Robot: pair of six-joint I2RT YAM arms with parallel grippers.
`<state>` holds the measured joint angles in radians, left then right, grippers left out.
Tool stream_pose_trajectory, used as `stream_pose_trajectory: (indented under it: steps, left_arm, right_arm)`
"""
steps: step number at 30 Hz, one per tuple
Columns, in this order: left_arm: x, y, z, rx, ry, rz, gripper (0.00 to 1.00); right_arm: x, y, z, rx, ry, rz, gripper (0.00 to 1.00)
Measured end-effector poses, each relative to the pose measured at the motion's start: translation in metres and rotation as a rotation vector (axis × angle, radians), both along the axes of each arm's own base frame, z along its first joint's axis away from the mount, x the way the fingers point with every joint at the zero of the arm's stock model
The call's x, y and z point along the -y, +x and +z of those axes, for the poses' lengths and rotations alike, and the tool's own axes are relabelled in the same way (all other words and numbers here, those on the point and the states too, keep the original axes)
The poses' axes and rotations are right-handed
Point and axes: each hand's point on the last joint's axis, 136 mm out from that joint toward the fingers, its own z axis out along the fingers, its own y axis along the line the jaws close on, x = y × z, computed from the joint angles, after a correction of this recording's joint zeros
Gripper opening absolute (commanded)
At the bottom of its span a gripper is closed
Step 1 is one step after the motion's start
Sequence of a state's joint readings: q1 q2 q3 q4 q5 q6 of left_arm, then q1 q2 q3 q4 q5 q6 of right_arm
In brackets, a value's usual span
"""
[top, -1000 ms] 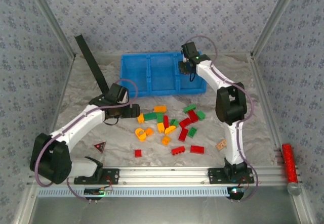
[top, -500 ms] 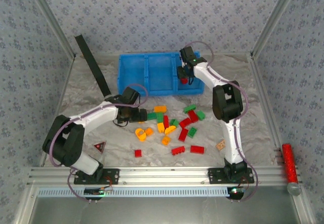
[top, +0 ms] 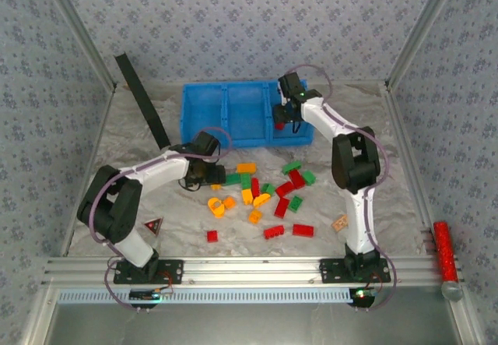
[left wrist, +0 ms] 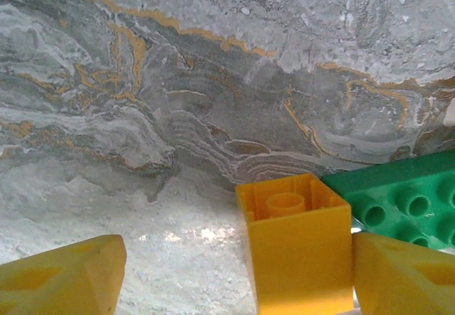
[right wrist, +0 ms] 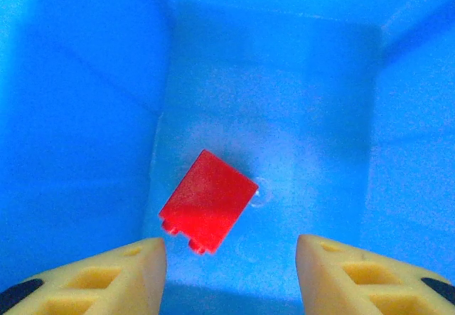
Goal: Sort the legos into containers by color
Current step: Place the lego in the container, then pick up the lego from the center of the table.
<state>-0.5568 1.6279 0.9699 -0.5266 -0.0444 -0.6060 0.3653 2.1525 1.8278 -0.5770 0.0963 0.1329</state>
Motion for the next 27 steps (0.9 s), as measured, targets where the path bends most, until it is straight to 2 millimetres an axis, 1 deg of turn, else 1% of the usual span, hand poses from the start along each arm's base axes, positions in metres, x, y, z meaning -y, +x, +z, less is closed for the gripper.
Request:
stream_pose_trajectory:
  steps: [3, 4, 6, 7, 10, 16, 19, 22, 25, 27]
  left_arm:
    - [-0.002, -0.001, -0.004, -0.011, 0.016, 0.005, 0.70]
    - [-0.003, -0.002, -0.005, -0.016, 0.019, 0.008, 0.68]
    - [-0.004, -0.003, -0.006, -0.021, 0.023, 0.015, 0.65]
    - [-0.005, -0.003, -0.006, -0.021, 0.026, 0.016, 0.64]
    - [-0.006, -0.003, -0.010, -0.026, 0.037, 0.018, 0.58]
    - [-0.008, -0.002, -0.011, -0.022, 0.046, 0.016, 0.45]
    - [-0.011, -0.005, -0.016, -0.028, 0.050, 0.017, 0.41]
    - [-0.014, -0.008, -0.020, -0.039, 0.058, 0.020, 0.38]
    - [-0.015, -0.008, -0.019, -0.036, 0.056, 0.022, 0.36]
    - [-0.017, -0.007, -0.017, -0.032, 0.056, 0.023, 0.34]
  right_arm:
    - [0.001, -0.009, 0.023, 0.031, 0.012, 0.004, 0.53]
    - [0.001, -0.009, 0.030, 0.044, 0.017, 0.004, 0.53]
    - [0.000, -0.010, 0.041, 0.066, 0.025, 0.006, 0.53]
    - [0.001, -0.015, 0.043, 0.071, 0.025, 0.005, 0.53]
    - [0.014, -0.048, 0.044, 0.023, 0.002, -0.006, 0.54]
    - [0.036, -0.095, 0.063, 0.017, -0.003, -0.044, 0.55]
    - [0.047, -0.118, 0.064, 0.001, -0.001, -0.070, 0.55]
    - [0.056, -0.140, 0.059, -0.025, 0.006, -0.095, 0.56]
    - [0.065, -0.157, 0.051, -0.055, 0.010, -0.124, 0.56]
    - [0.070, -0.165, 0.045, -0.073, 0.013, -0.145, 0.56]
